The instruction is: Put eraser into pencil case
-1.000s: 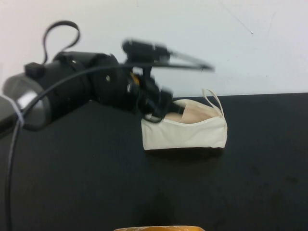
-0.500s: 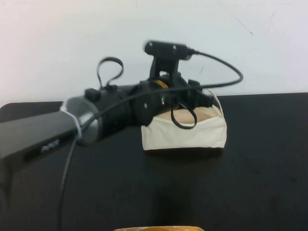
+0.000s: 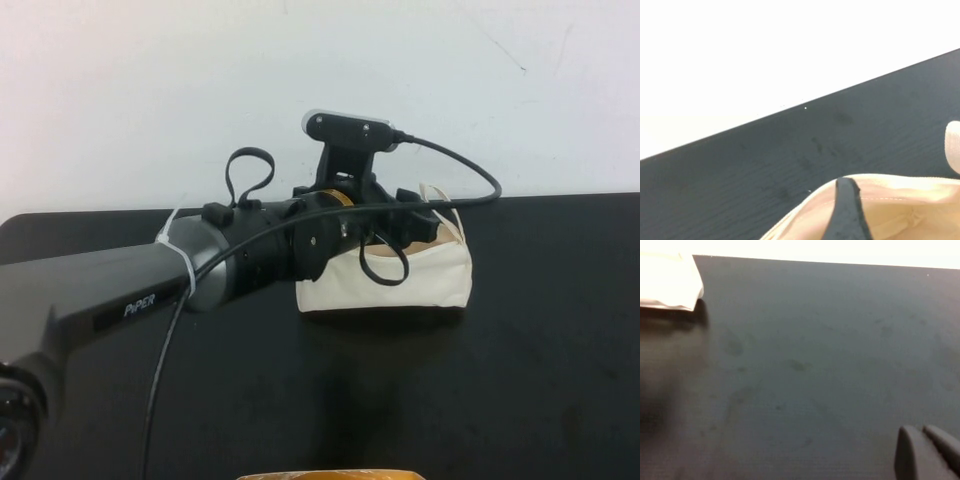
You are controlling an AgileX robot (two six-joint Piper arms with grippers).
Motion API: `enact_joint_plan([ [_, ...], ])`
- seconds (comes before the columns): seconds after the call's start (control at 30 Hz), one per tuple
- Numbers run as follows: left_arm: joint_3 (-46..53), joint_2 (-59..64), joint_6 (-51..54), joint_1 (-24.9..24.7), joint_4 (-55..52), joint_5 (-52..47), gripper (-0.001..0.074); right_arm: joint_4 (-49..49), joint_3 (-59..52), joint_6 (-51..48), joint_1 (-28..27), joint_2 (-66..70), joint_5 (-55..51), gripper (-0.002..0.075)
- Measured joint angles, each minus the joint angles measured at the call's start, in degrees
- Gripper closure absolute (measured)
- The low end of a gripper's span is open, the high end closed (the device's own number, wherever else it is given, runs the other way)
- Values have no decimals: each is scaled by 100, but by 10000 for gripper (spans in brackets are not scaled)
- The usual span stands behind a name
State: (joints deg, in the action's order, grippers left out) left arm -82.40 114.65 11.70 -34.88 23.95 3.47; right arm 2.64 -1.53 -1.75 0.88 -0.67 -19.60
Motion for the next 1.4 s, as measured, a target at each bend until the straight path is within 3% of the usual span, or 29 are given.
enact_joint_plan([
  [0.17,0,-352,116,120,-4,-586,291,0,0,0,0,0,0,727],
  [0.27,0,-861,169,327,-28,-1430,425,0,0,0,0,0,0,727],
  [0.33,53,-1305,262,474,-81,-1952,581,0,0,0,0,0,0,727],
  [0.37,108,-1498,345,510,-122,-2102,624,0,0,0,0,0,0,727],
  [0.5,678,-2570,632,522,-306,-2424,715,0,0,0,0,0,0,727],
  [0.83,2635,-5611,704,498,-327,-3060,735,0,0,13,0,0,0,727],
  [1.1,3238,-7401,657,498,-1020,-4329,736,0,0,13,0,0,0,727],
  [1.23,3352,-8079,-306,498,-1746,-4843,736,0,0,13,0,0,0,727],
  [1.4,4017,-8755,-1719,498,-2803,-4732,736,0,0,42,0,0,0,727],
])
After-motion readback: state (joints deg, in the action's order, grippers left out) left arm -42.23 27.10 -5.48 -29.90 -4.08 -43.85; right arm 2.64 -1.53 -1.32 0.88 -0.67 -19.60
